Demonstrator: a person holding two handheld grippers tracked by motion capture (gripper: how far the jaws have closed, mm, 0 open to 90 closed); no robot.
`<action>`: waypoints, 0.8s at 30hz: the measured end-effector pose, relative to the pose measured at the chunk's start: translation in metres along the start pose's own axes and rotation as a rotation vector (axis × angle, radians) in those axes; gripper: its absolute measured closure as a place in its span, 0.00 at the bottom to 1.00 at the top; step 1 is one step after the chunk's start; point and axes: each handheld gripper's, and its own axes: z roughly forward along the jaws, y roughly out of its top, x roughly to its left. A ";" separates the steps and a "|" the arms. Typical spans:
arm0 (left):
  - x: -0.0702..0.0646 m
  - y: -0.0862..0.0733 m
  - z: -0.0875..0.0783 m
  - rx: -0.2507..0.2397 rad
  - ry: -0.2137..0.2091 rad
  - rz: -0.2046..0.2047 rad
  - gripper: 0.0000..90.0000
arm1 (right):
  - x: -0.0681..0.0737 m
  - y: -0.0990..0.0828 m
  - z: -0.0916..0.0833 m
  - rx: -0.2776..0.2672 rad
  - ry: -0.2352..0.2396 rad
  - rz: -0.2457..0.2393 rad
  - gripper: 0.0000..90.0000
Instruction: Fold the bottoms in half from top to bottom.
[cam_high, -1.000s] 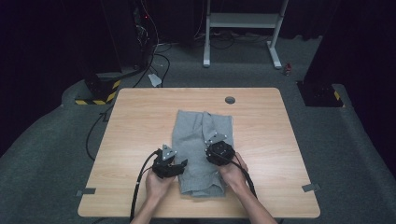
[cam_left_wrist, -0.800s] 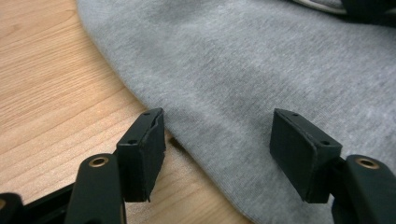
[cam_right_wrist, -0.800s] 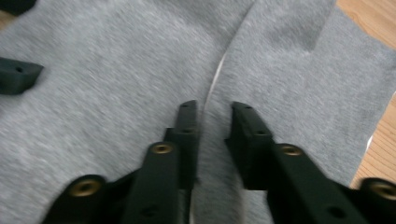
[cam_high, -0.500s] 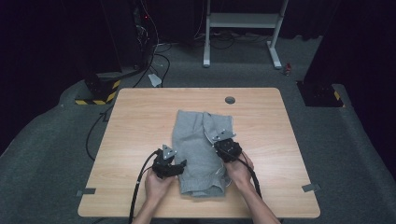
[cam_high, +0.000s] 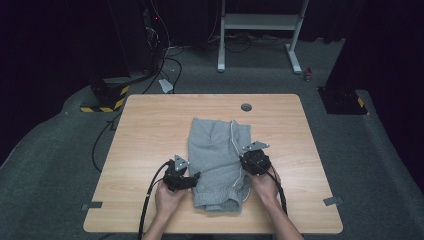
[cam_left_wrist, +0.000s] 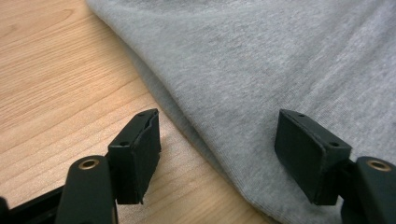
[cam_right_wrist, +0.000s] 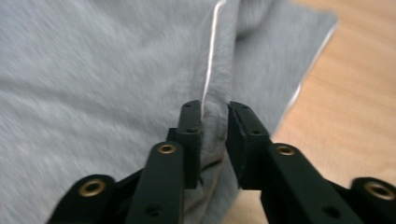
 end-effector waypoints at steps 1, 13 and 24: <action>0.000 0.000 0.000 0.000 0.000 0.000 0.35 | 0.001 0.004 -0.001 -0.011 0.000 -0.004 0.77; 0.000 0.000 0.000 -0.001 -0.002 0.001 0.34 | 0.011 0.023 0.014 -0.008 -0.044 -0.072 0.94; 0.000 0.000 0.000 -0.006 -0.004 -0.001 0.33 | -0.020 -0.005 0.014 0.055 -0.026 0.079 0.91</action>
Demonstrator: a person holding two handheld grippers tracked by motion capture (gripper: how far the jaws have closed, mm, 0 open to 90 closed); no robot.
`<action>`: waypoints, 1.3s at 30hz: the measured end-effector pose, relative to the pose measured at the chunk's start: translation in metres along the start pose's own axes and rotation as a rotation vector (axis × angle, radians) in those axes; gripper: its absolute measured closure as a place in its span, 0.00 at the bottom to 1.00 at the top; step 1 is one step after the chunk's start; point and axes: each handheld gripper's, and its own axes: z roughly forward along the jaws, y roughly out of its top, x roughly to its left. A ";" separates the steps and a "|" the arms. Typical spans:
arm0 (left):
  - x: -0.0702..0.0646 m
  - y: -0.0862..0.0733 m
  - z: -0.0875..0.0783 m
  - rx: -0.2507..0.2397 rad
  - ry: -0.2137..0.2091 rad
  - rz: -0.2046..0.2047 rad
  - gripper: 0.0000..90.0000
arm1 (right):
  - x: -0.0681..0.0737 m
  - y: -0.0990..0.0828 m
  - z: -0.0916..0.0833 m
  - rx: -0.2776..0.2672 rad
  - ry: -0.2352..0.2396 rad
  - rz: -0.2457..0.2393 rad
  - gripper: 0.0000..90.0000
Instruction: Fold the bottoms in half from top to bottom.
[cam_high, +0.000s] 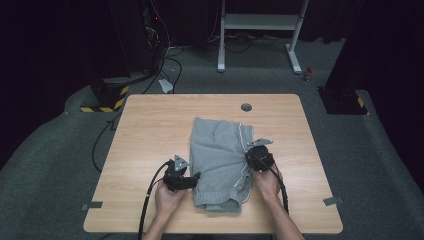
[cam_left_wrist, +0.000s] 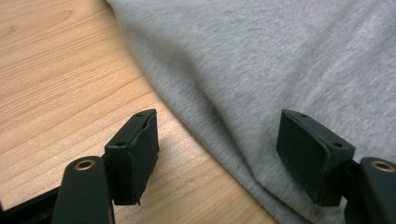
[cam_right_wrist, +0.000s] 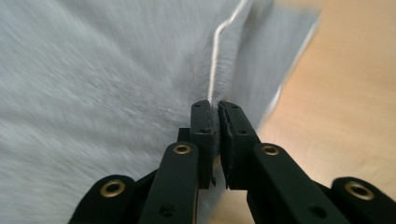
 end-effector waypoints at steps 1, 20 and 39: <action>0.000 0.000 0.000 0.003 0.001 0.006 0.33 | -0.002 -0.004 0.003 0.003 -0.002 0.004 0.89; -0.001 0.000 0.000 0.006 -0.002 0.009 0.34 | 0.006 0.042 0.018 -0.030 -0.049 -0.022 0.92; -0.038 0.005 -0.017 -0.012 -0.182 0.100 0.37 | 0.011 -0.007 -0.040 -0.089 0.053 -0.004 0.64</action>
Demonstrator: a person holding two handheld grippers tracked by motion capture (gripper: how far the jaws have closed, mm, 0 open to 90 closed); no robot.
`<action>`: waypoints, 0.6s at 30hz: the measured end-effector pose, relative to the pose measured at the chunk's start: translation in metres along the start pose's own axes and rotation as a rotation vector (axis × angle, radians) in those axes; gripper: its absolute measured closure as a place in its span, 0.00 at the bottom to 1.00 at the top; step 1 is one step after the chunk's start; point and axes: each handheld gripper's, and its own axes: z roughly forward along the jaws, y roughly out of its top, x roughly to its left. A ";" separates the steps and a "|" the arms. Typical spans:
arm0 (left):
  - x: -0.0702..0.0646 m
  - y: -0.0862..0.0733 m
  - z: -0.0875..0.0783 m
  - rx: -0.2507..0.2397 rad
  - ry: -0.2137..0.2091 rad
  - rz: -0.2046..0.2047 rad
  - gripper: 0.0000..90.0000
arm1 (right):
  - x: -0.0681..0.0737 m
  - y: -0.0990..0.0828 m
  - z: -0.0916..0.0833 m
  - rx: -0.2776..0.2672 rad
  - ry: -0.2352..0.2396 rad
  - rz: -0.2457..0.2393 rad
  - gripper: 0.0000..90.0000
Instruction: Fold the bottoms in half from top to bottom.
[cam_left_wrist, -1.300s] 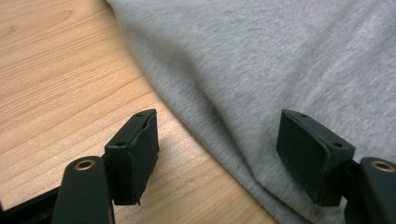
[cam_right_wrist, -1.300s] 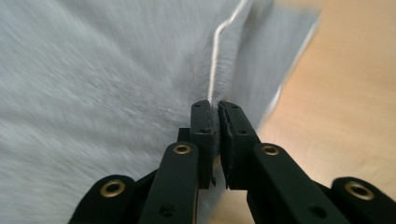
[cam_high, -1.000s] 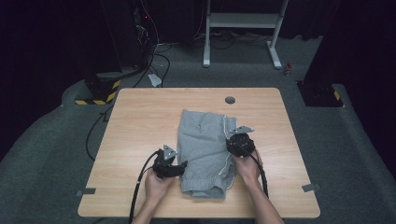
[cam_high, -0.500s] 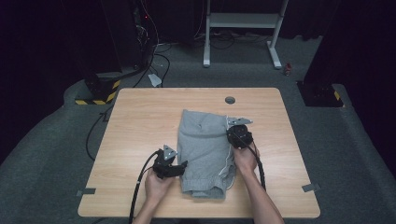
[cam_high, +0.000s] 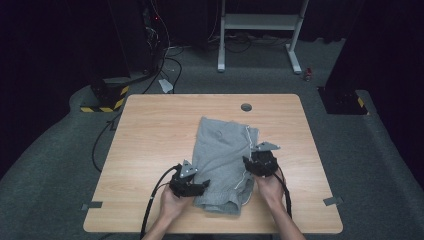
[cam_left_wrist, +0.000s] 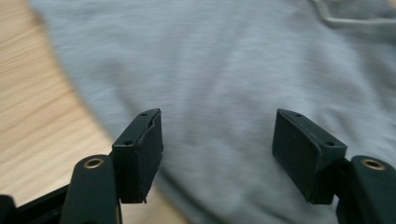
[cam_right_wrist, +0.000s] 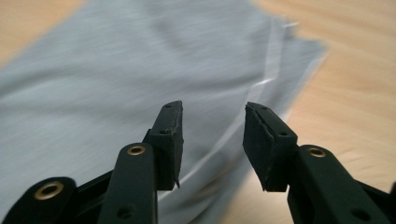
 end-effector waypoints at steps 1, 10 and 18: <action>-0.003 0.000 0.000 0.002 -0.009 0.002 0.37 | 0.008 -0.007 -0.006 0.015 0.032 -0.018 0.64; -0.010 -0.010 0.000 0.012 -0.004 0.010 0.39 | 0.010 -0.059 -0.014 0.046 0.038 -0.007 0.61; -0.018 -0.005 -0.011 -0.018 -0.096 -0.009 0.39 | 0.020 -0.058 -0.038 -0.012 0.082 -0.001 0.61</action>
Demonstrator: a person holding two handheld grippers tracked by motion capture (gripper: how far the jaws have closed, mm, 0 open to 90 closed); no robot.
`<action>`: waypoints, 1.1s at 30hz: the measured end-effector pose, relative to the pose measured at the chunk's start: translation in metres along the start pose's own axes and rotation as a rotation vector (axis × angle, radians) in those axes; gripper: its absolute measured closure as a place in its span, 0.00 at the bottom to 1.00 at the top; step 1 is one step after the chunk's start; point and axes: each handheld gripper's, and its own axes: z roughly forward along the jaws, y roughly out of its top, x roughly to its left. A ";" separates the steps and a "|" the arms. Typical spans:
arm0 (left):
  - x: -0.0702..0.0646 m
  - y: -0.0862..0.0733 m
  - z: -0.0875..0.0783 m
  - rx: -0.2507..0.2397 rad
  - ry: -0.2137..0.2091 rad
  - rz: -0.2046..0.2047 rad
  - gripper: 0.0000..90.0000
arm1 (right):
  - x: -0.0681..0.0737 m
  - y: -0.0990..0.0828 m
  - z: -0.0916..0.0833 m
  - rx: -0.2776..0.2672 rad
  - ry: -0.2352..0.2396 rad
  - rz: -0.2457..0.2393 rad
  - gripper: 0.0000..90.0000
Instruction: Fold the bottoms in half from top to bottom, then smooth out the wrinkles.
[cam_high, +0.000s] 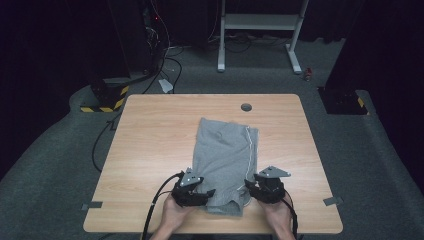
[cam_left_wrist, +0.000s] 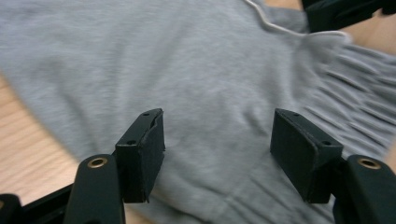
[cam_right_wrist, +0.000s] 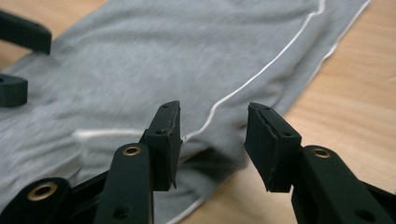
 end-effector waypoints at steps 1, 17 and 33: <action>-0.002 -0.001 0.002 0.011 0.014 0.010 0.39 | 0.001 -0.003 0.002 0.016 -0.007 -0.008 0.61; 0.024 -0.016 -0.003 0.031 0.095 -0.078 0.39 | 0.002 0.005 0.043 0.049 0.030 -0.015 0.66; 0.016 -0.021 -0.019 0.055 0.058 -0.080 0.40 | 0.008 0.004 0.035 0.059 0.105 -0.052 0.63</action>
